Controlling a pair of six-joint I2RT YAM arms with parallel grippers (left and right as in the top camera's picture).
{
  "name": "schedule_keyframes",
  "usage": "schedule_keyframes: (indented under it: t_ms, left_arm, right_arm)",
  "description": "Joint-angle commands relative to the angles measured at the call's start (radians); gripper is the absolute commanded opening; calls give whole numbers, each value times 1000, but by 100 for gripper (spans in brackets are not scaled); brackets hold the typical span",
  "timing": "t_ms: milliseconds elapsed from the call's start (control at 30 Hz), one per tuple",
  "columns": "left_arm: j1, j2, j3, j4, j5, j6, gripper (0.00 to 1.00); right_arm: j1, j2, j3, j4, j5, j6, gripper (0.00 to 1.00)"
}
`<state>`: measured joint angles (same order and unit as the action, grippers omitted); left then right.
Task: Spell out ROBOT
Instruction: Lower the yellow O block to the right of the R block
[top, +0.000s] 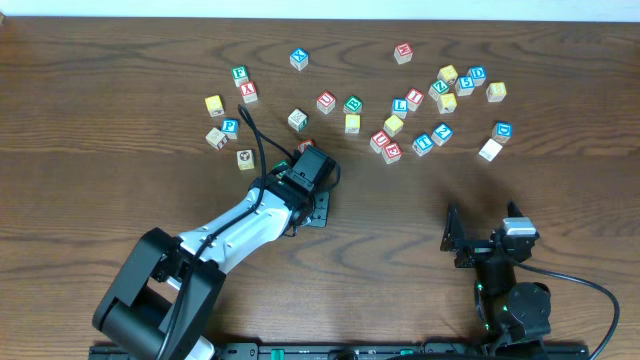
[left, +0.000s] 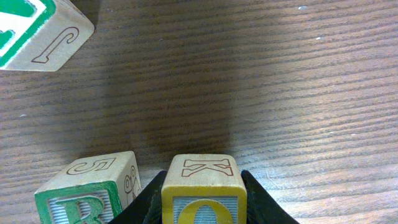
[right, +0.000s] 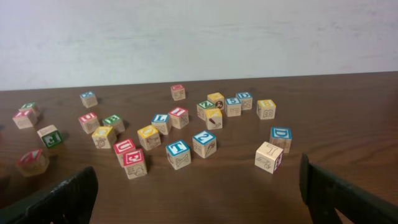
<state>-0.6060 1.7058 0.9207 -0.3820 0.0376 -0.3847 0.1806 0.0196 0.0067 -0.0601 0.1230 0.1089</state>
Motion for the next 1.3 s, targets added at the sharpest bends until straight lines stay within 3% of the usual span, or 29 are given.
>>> schedule_keyframes:
  t_ms: [0, 567, 733, 833, 1267]
  left_arm:
    - [-2, 23, -3, 3, -24, 18, 7]
    - [-2, 33, 0, 3, -24, 18, 9]
    - [-2, 33, 0, 3, -24, 21, 17]
    - [-2, 33, 0, 3, -24, 21, 27]
    - [-2, 33, 7, 2, -24, 21, 38]
  right_arm:
    - [-5, 0, -2, -3, -2, -13, 99]
    - [-5, 0, -2, -4, -2, -13, 99]
    - [-5, 0, -2, -4, -2, -13, 99]
    - [-5, 0, -2, -4, -2, -13, 99]
    - [-5, 0, -2, -4, -2, -13, 99]
